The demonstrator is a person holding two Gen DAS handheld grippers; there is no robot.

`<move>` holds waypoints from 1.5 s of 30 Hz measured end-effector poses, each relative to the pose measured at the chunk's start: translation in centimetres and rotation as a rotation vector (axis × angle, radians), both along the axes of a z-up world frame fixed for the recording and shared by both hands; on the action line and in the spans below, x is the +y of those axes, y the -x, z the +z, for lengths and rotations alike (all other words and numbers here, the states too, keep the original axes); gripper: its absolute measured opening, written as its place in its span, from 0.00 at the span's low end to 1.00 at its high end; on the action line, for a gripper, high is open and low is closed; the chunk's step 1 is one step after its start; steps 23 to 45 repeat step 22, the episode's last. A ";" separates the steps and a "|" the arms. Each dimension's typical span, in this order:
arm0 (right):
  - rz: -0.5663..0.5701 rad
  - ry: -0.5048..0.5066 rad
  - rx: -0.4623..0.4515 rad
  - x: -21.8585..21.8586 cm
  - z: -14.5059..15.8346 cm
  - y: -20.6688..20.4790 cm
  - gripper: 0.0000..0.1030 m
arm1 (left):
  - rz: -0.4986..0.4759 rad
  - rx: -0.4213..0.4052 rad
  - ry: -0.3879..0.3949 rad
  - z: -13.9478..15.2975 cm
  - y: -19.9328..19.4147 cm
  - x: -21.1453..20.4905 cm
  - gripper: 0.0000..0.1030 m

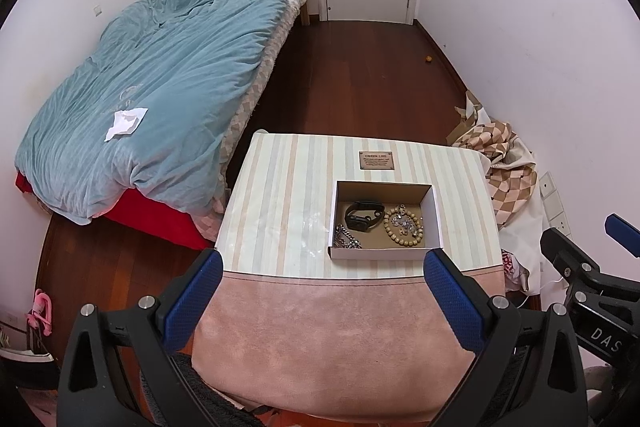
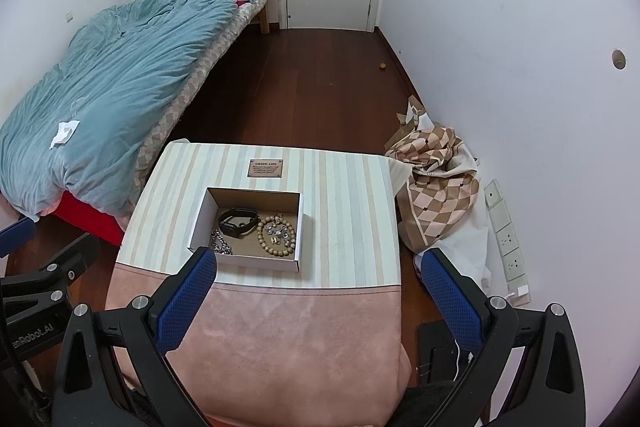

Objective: Organize jewelry

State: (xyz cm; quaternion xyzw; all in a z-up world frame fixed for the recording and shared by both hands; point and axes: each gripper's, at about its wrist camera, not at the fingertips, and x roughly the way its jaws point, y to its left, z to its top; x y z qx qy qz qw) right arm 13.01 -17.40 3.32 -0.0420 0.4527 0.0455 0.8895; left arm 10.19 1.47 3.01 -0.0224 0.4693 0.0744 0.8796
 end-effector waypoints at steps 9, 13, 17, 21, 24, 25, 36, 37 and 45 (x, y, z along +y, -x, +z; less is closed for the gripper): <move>0.004 0.004 0.002 -0.2 0.0 0.1 1.00 | -0.003 0.004 -0.001 0.2 0.2 -0.1 1.00; 0.004 0.005 0.002 -0.4 0.0 0.0 1.00 | -0.002 0.006 0.001 0.2 0.2 -0.1 1.00; 0.003 0.006 0.000 -0.6 0.0 0.0 1.00 | -0.005 0.007 0.004 0.1 0.3 -0.1 1.00; 0.005 0.008 0.000 -0.6 0.0 0.0 1.00 | -0.004 0.001 0.000 0.1 0.4 -0.2 1.00; 0.006 0.007 0.001 -0.7 0.0 0.0 1.00 | -0.004 0.002 0.000 0.1 0.4 -0.2 1.00; 0.006 0.007 0.001 -0.7 0.0 0.0 1.00 | -0.004 0.002 0.000 0.1 0.4 -0.2 1.00; 0.006 0.007 0.001 -0.7 0.0 0.0 1.00 | -0.004 0.002 0.000 0.1 0.4 -0.2 1.00; 0.006 0.007 0.001 -0.7 0.0 0.0 1.00 | -0.004 0.002 0.000 0.1 0.4 -0.2 1.00; 0.006 0.007 0.001 -0.7 0.0 0.0 1.00 | -0.004 0.002 0.000 0.1 0.4 -0.2 1.00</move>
